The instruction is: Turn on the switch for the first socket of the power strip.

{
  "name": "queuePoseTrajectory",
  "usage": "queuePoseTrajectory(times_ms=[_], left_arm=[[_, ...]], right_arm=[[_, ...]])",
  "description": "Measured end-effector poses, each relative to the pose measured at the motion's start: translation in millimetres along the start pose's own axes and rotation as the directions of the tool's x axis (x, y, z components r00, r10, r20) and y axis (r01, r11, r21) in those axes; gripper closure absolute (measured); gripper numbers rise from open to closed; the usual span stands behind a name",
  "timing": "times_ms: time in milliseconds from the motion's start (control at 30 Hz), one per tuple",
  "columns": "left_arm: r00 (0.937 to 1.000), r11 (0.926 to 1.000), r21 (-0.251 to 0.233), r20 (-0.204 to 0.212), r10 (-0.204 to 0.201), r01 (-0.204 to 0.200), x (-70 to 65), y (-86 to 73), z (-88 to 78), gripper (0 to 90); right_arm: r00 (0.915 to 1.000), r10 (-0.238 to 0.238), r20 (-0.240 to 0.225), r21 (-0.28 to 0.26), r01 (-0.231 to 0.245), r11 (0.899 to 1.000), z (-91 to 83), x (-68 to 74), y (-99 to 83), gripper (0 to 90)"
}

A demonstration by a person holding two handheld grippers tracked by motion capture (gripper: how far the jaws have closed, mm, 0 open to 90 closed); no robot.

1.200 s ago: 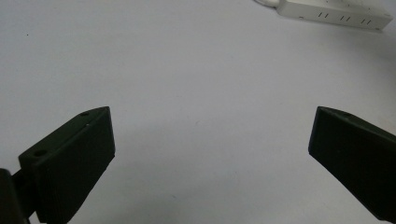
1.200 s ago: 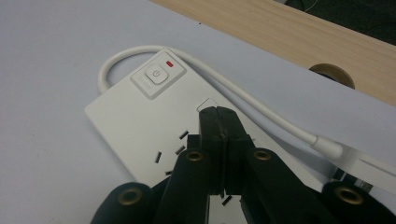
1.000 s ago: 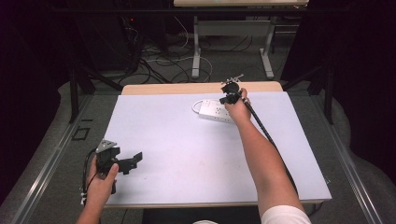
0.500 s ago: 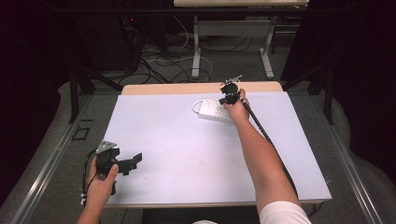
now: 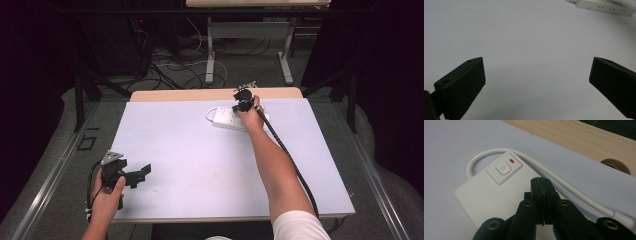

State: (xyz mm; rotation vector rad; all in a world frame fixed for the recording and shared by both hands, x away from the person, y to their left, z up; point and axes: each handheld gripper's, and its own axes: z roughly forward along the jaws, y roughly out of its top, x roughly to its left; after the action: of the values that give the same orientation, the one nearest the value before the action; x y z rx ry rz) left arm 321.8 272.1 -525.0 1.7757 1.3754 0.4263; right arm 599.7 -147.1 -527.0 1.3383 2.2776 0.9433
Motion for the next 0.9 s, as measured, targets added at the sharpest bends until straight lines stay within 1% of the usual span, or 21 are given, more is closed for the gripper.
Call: queuePoseTrajectory(times_ms=[100, 133, 200, 233, 300, 333, 367, 400, 467, 500, 600, 667, 767, 800, 833, 867, 900], left_arm=[[1.0, 1.0, 0.001, 0.001, -0.003, 0.003, 0.4, -0.2, 0.6, 0.3], [1.0, 1.0, -0.001, -0.002, -0.003, 0.003, 0.4, -0.5, 1.0, 0.4], [1.0, 1.0, -0.008, -0.006, -0.005, 0.004, 0.4, -0.7, 1.5, 0.3], [1.0, 1.0, -0.008, -0.006, -0.005, 0.005, 0.3, -0.6, 1.3, 0.3], [1.0, 0.9998, -0.017, -0.008, -0.006, 0.006, -0.2, -0.8, 1.8, 0.3], [1.0, 1.0, -0.002, 0.0, -0.003, 0.003, 0.2, -0.3, 0.9, 0.4], [1.0, 1.0, -0.009, -0.003, -0.005, 0.005, -0.1, -0.7, 1.7, 0.4], [1.0, 0.9999, -0.015, -0.006, -0.003, 0.002, -0.3, -1.0, 2.3, 0.4], [1.0, 0.9999, -0.011, -0.006, 0.0, 0.0, -0.4, -1.1, 2.6, 0.4], [1.0, 0.9999, -0.011, -0.006, 0.0, 0.0, -0.5, -1.1, 2.8, 0.3], [1.0, 1.0, -0.006, -0.003, 0.001, -0.001, -0.5, -0.9, 2.9, 0.4], [1.0, 1.0, -0.004, -0.003, 0.002, -0.002, -0.4, -0.6, 2.9, 0.3], [1.0, 1.0, 0.005, 0.0, 0.005, -0.005, -0.3, -0.3, 3.1, 0.3], [1.0, 1.0, 0.003, 0.002, 0.004, -0.004, -0.4, -0.4, 3.6, 0.3], [1.0, 1.0, -0.009, -0.002, -0.001, 0.0, -1.1, -0.9, 4.6, 0.3], [1.0, 1.0, -0.009, -0.002, 0.0, 0.0, -1.2, -0.8, 4.6, 0.4], [1.0, 1.0, -0.009, -0.002, 0.001, -0.001, -1.4, -0.7, 4.6, 0.3]], right_arm=[[1.0, 0.008, 0.003, 0.006, -0.008, 1.0, 0.7, 0.2, -0.4, 90.0], [1.0, 0.0, 0.003, -0.009, 0.0, 1.0, 2.1, 0.1, -0.4, 90.0], [1.0, 0.001, 0.001, -0.01, -0.001, 1.0, 2.3, 0.5, -0.2, 90.0], [1.0, 0.001, 0.002, -0.024, -0.001, 1.0, 3.3, 1.4, -0.1, 90.0], [1.0, 0.0, 0.003, -0.017, 0.0, 1.0, 3.1, 1.6, 0.3, 90.0], [1.0, -0.001, 0.006, -0.018, 0.002, 1.0, 3.2, 1.8, 0.4, 90.0], [0.9999, -0.006, 0.009, -0.016, 0.007, 1.0, 3.0, 1.7, 0.5, 90.0], [1.0, 0.001, 0.003, -0.019, -0.001, 1.0, 3.5, 2.7, 0.4, 90.0], [1.0, -0.001, 0.003, -0.019, 0.001, 1.0, 3.6, 3.0, 0.1, 90.0], [1.0, -0.01, 0.001, -0.02, 0.01, 1.0, 3.8, 2.5, 0.3, 90.0], [0.9999, -0.01, 0.001, -0.022, 0.01, 1.0, 4.0, 2.6, 0.2, 90.0], [0.9999, -0.01, 0.009, -0.021, 0.01, 1.0, 3.9, 2.8, 0.1, 90.0], [1.0, -0.009, 0.005, -0.028, 0.009, 1.0, 4.4, 2.9, 0.0, 90.0], [1.0, 0.003, 0.009, -0.027, -0.003, 1.0, 4.1, 3.4, -0.2, 90.0], [0.9999, -0.002, 0.012, -0.025, 0.003, 1.0, 4.1, 3.2, -0.5, 90.0], [0.9999, 0.0, 0.012, -0.026, 0.001, 1.0, 4.2, 3.6, -0.4, 90.0], [0.9999, -0.009, 0.01, -0.028, 0.009, 1.0, 4.6, 3.1, -0.2, 90.0]])
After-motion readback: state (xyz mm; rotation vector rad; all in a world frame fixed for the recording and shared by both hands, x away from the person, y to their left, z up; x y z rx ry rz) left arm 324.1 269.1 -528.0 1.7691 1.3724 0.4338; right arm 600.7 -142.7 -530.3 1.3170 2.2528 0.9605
